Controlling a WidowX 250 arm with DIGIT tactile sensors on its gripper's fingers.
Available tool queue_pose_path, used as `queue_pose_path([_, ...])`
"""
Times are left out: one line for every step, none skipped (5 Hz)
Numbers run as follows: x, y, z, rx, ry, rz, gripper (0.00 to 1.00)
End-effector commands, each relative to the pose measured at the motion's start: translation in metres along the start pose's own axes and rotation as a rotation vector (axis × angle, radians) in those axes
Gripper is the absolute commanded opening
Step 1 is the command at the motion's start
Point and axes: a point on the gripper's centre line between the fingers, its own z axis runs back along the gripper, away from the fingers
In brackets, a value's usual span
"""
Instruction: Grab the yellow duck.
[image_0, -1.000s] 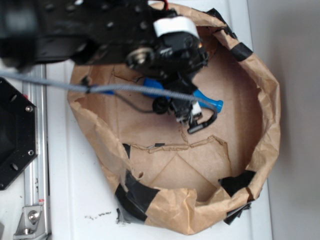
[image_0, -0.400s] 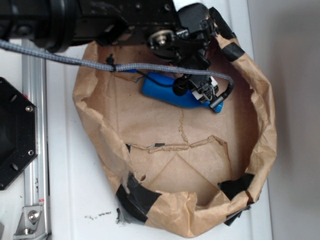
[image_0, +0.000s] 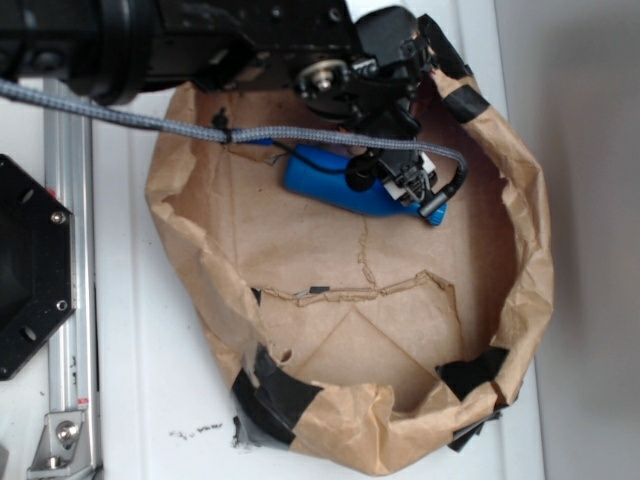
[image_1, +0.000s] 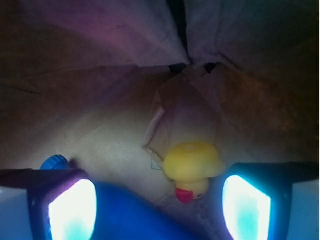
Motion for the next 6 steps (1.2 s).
queue_pose_path([0.002, -0.001, -0.001, -0.012, -0.063, 0.000, 1.00])
queue_pose_path([-0.007, -0.002, -0.016, -0.049, -0.070, 0.001, 1.00])
queue_pose_path([-0.010, -0.001, -0.039, -0.076, -0.061, -0.008, 1.00])
queue_pose_path([-0.004, 0.003, -0.049, -0.082, -0.043, -0.015, 1.00])
queue_pose_path([0.005, 0.007, -0.051, -0.088, -0.027, 0.005, 1.00])
queue_pose_path([0.009, 0.009, -0.051, -0.084, -0.024, 0.014, 1.00])
